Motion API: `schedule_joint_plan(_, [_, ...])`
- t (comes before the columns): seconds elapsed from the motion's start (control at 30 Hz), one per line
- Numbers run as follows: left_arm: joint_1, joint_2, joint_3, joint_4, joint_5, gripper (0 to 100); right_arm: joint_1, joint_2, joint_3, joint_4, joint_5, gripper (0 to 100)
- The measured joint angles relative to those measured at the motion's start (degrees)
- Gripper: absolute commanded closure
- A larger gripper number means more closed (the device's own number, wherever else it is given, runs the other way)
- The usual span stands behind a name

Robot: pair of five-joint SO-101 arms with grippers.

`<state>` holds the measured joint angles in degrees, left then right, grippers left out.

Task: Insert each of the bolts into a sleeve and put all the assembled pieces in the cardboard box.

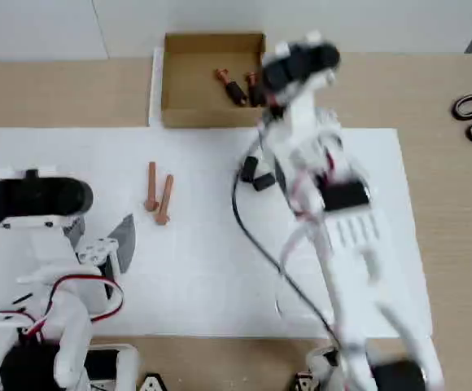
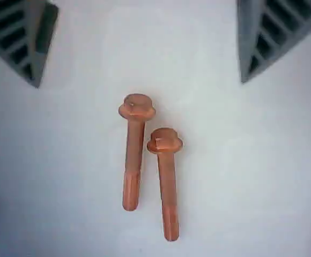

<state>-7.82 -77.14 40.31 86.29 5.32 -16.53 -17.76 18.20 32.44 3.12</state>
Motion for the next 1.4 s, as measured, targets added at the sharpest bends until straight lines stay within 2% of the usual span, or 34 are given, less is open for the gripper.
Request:
schedule_joint_plan(0.23, [0.0, -0.8, 0.0, 3.7, 0.0, 77, -2.1, 32.4, -26.2, -12.5, 0.0, 99.5])
schedule_joint_plan(0.43, [0.0, -0.8, 0.0, 3.7, 0.0, 78, -4.5, 54.0, -46.6, -13.9, 0.0, 99.5])
schedule_joint_plan(0.63, [0.0, -0.8, 0.0, 3.7, 0.0, 78, -6.0, 68.8, -62.5, -13.9, 0.0, 99.5])
schedule_joint_plan(1.07, [-3.5, -0.8, 0.0, 3.7, 0.0, 78, -6.0, 85.7, -77.1, -13.9, 0.0, 98.7])
schedule_joint_plan(1.3, [-3.5, -0.8, 0.0, 3.7, 0.0, 78, -6.0, 87.6, -77.2, -14.0, 0.0, 81.1])
schedule_joint_plan(1.4, [-3.5, -0.8, 0.0, 3.7, 0.0, 78, -6.0, 87.6, -77.8, -14.2, 0.0, 79.4])
